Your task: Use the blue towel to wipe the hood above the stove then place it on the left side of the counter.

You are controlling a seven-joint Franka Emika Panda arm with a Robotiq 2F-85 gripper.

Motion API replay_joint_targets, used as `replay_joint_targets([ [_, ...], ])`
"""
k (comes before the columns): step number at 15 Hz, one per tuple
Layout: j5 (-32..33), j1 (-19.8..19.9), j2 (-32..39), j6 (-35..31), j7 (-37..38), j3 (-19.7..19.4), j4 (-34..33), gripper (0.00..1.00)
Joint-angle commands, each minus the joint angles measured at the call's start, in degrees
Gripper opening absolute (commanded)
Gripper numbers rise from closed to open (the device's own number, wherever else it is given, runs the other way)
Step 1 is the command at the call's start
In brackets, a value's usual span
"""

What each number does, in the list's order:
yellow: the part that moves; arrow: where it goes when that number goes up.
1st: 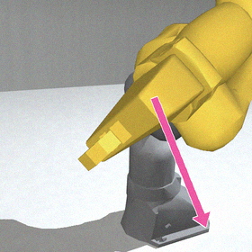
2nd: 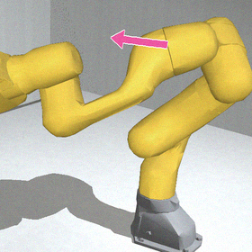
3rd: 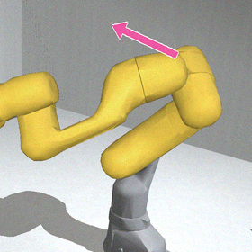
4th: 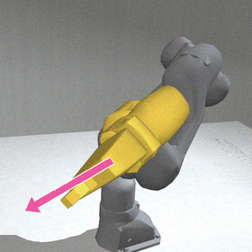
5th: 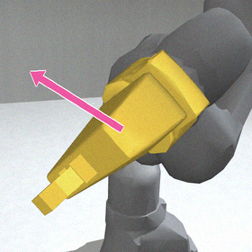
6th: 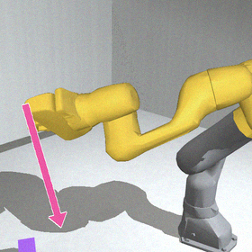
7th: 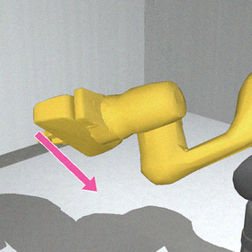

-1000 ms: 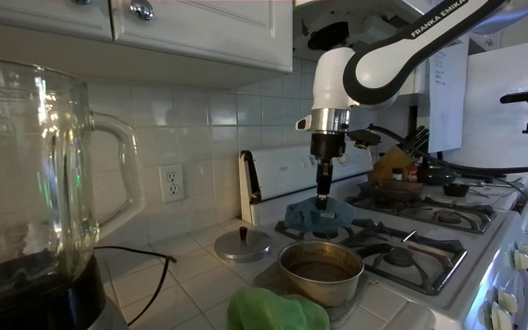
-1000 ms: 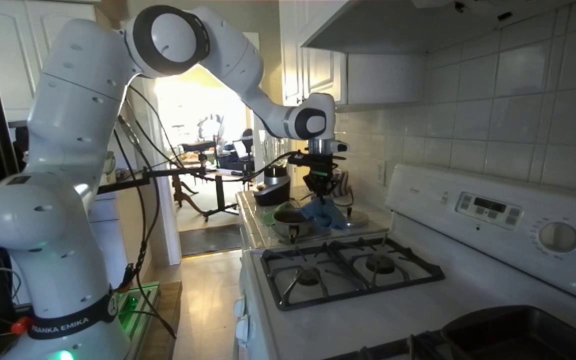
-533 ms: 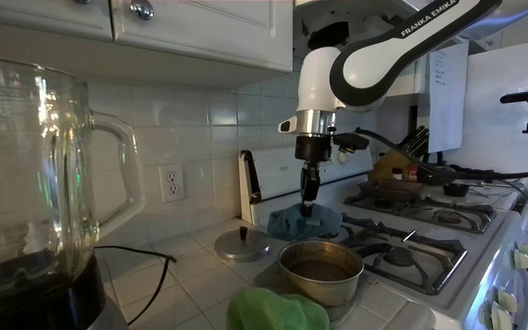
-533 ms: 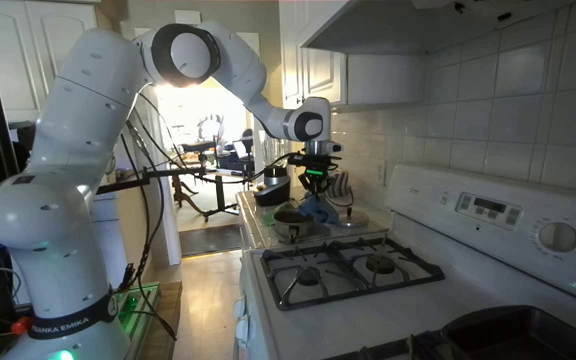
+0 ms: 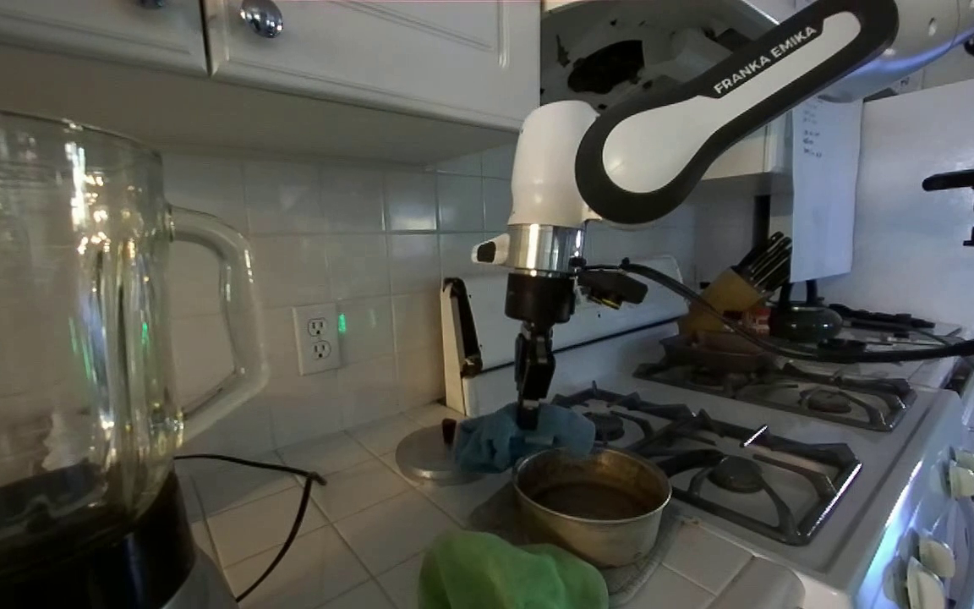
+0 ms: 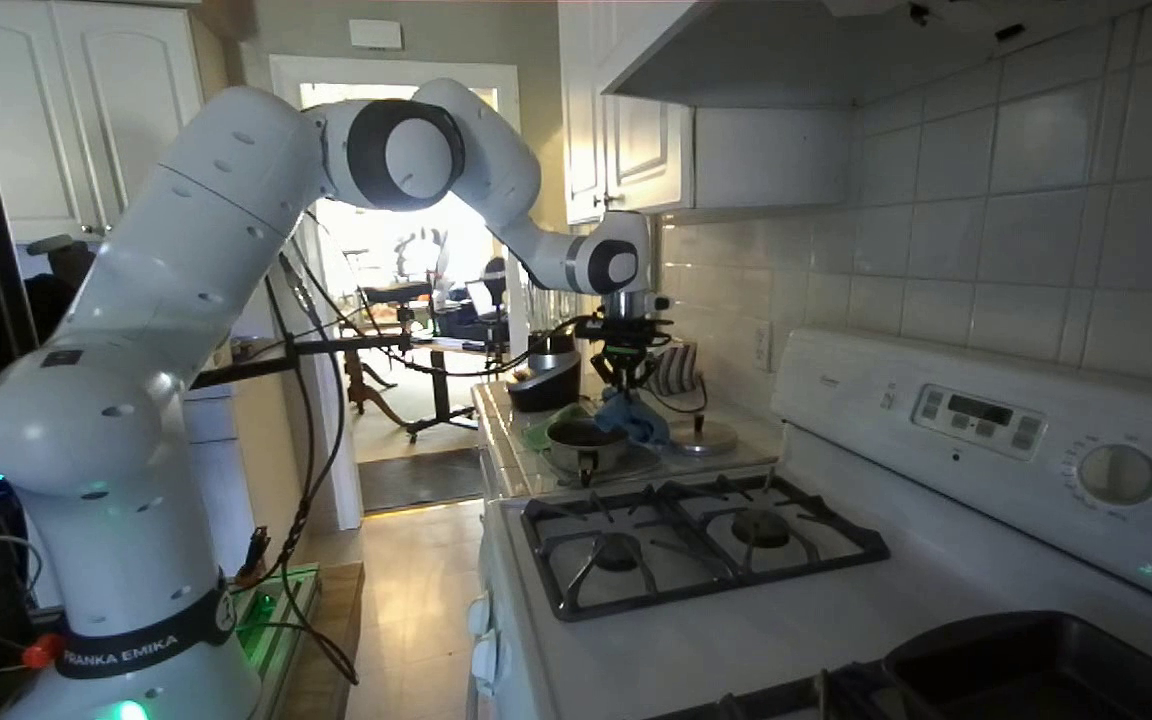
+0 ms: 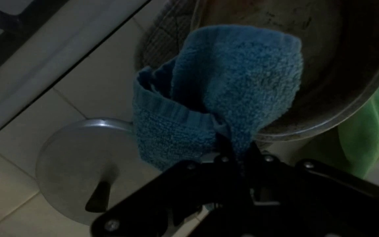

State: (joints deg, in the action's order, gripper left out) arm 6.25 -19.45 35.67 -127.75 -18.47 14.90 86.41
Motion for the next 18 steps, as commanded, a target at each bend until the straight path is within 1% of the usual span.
replay_joint_targets([
  [1, 2.6, -1.69, 4.53, 1.95, -0.97, -0.37, -7.81, 0.03],
  [8, 4.42, -3.23, 7.69, 1.02, -1.06, -0.52, -13.32, 0.03],
  [13, 1.31, -3.52, 9.34, 2.89, -1.64, 1.72, -15.58, 0.03],
  [18, -2.02, -2.85, 10.18, 5.19, -2.03, 3.78, -16.45, 0.03],
])
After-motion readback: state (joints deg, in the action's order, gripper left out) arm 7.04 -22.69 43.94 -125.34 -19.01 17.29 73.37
